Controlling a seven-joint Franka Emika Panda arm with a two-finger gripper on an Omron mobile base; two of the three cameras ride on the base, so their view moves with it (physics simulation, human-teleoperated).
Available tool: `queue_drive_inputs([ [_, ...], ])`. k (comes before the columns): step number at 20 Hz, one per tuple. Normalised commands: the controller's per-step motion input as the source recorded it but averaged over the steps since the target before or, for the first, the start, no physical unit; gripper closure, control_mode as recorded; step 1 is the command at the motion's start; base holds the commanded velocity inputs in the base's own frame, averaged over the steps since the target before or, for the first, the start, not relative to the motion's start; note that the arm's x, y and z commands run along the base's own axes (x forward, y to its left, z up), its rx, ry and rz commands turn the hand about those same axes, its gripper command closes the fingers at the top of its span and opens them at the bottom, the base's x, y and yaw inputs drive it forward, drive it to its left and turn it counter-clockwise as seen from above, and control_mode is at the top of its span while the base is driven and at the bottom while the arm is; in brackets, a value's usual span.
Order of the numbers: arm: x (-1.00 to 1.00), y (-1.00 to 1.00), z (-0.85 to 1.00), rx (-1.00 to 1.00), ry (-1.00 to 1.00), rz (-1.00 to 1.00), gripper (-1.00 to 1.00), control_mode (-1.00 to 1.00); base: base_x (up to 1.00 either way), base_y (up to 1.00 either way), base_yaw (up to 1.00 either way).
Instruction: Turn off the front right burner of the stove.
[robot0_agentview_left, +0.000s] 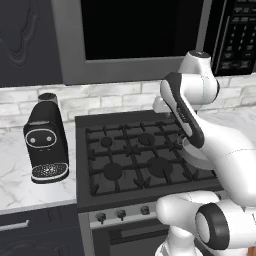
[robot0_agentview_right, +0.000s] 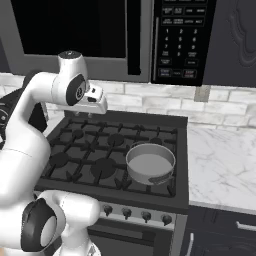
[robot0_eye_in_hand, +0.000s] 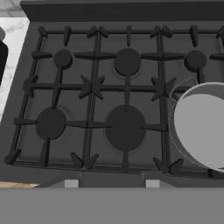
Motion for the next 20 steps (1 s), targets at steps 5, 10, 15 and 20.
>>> queue_drive_inputs([
  [5, -0.39, -0.09, 0.0, 0.0, -0.01, 0.0, -1.0, -1.0, 0.0, 0.0, 0.0],
  [10, -0.74, -0.18, -0.03, 0.07, -0.02, 0.0, -1.0, -1.0, 0.0, 0.0, 0.0],
  [15, -0.8, -0.23, -0.1, 0.23, -0.05, -0.07, -1.0, -1.0, 0.0, 0.0, 0.0],
  [20, -0.7, -0.36, -0.15, 0.28, -0.08, -0.11, -1.0, -1.0, 0.0, 0.0, 0.0],
])
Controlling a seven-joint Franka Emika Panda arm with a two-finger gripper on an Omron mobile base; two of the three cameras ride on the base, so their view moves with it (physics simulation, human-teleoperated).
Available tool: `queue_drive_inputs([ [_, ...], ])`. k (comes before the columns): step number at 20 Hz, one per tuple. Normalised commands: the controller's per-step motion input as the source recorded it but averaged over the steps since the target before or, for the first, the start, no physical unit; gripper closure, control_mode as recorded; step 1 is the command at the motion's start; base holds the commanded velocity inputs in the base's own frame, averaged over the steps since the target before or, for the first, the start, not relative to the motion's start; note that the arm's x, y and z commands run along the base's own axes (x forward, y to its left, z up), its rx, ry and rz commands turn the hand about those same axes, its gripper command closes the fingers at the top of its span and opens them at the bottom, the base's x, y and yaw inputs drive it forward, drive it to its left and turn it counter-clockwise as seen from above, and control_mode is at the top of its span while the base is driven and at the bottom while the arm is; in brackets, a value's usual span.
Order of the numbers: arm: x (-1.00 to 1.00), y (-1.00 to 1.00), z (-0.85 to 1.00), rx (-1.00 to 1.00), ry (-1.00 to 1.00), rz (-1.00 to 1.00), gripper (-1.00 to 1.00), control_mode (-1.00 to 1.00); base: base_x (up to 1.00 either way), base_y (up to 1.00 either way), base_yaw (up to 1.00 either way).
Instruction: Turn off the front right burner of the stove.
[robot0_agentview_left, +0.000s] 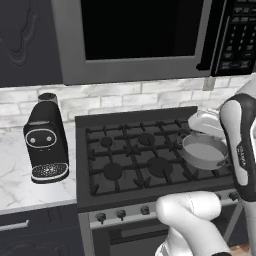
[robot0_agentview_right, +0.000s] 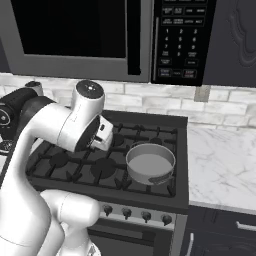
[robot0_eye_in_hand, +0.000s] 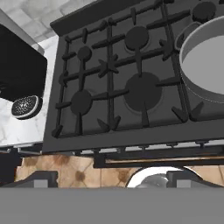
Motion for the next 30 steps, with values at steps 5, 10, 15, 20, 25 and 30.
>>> queue_drive_inputs([
  [5, -0.57, -0.44, -0.13, 0.05, -0.02, -0.11, -1.0, -1.0, 0.0, 0.0, 0.0],
  [10, -0.5, -0.42, -0.09, 0.01, 0.0, -0.15, -1.0, -1.0, 0.0, 0.0, 0.0],
  [15, -0.43, -0.38, -0.12, 0.04, 0.0, -0.18, -1.0, -1.0, 0.0, 0.0, 0.0],
  [20, -0.37, -0.37, -0.19, 0.08, 0.0, -0.23, -1.0, -1.0, 0.0, 0.0, 0.0],
  [25, -0.41, -0.54, -0.31, 0.12, 0.01, -0.17, -1.0, -1.0, 0.0, 0.0, 0.0],
  [30, -0.31, -0.54, -0.37, 0.16, 0.0, -0.03, -1.0, -1.0, 0.0, 0.0, 0.0],
])
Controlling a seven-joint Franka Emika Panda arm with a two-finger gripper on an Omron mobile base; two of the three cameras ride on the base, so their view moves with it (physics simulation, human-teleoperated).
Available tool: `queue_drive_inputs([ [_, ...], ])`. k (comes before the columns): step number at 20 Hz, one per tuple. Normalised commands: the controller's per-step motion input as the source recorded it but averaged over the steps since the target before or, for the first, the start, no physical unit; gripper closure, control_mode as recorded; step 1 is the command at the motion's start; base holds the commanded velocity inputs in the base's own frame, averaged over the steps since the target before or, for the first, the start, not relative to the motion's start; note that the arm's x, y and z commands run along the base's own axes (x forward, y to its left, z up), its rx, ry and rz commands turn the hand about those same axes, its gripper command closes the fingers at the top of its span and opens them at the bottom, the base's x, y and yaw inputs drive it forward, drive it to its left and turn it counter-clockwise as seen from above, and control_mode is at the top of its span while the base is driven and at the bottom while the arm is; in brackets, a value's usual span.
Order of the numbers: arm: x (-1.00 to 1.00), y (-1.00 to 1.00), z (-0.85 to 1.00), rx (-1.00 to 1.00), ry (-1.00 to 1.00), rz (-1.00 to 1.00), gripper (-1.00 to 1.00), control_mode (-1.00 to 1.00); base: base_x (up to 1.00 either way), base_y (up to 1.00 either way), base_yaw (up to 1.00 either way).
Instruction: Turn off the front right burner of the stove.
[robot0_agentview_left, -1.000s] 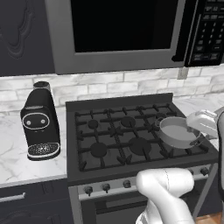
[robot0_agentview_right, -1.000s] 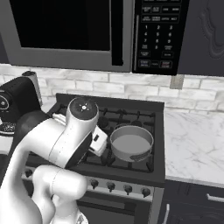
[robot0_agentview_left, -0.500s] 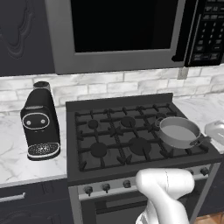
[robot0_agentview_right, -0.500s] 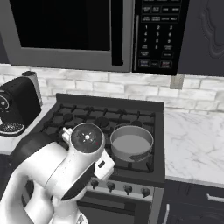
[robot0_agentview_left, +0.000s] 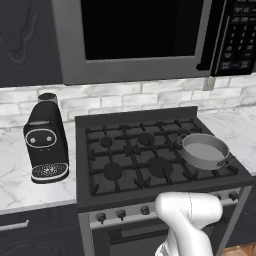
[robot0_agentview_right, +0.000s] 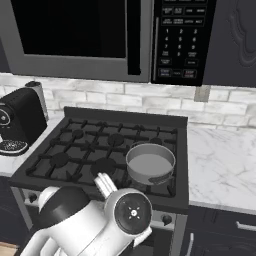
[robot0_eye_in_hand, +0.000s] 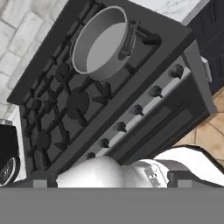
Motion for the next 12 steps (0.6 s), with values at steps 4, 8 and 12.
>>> queue_drive_inputs([
  [4, -0.03, -0.11, -0.41, 0.16, 0.0, 0.0, -1.0, -1.0, 0.0, 0.0, 0.0],
  [8, 0.03, -0.02, -0.49, 0.16, 0.0, 0.0, -1.0, -1.0, 0.0, 0.0, 0.0],
  [12, 0.04, -0.03, -0.55, 0.14, -0.05, 0.0, -1.0, -1.0, 0.0, 0.0, 0.0],
])
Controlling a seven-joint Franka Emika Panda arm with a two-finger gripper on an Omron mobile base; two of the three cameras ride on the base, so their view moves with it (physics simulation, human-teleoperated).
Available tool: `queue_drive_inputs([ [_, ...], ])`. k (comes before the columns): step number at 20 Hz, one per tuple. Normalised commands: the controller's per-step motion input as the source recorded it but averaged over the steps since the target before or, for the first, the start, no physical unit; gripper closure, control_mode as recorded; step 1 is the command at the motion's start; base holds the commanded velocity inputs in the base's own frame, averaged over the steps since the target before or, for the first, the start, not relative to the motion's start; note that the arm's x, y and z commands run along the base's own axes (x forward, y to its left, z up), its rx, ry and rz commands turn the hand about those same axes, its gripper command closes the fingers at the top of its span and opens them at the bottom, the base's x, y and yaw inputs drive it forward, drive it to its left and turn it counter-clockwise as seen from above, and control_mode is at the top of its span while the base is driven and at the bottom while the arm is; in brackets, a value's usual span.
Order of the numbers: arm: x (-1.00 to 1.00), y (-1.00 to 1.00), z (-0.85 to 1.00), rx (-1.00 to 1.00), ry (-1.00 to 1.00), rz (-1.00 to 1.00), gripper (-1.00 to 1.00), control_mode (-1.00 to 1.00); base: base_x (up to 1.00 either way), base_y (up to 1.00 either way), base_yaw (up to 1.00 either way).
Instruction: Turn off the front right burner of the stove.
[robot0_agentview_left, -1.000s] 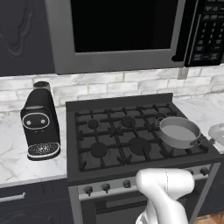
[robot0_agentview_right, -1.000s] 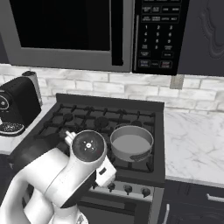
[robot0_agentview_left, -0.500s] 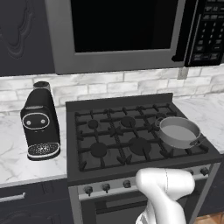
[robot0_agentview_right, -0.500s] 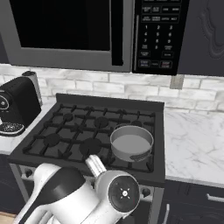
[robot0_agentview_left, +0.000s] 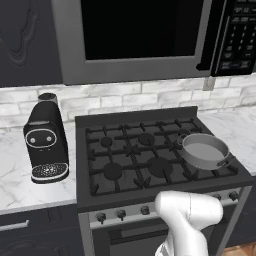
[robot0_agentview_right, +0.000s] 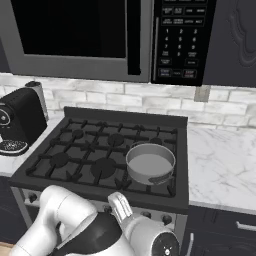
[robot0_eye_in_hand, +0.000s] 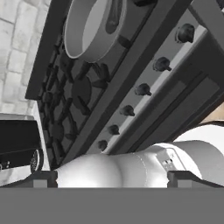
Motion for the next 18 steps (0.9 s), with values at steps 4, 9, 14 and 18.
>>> queue_drive_inputs([
  [4, 0.17, -0.21, -0.58, 0.12, -0.11, 0.0, -1.0, -1.0, 0.0, 0.0, 0.0],
  [9, 0.36, -0.27, -0.41, 0.03, -0.15, 0.0, -1.0, -1.0, 0.0, 0.0, 0.0],
  [14, 0.48, -0.43, -0.39, 0.0, -0.1, 0.0, -1.0, -1.0, 0.0, 0.0, 0.0],
  [18, 0.24, -0.34, -0.52, 0.0, -0.05, 0.0, -1.0, -1.0, 0.0, 0.0, 0.0],
])
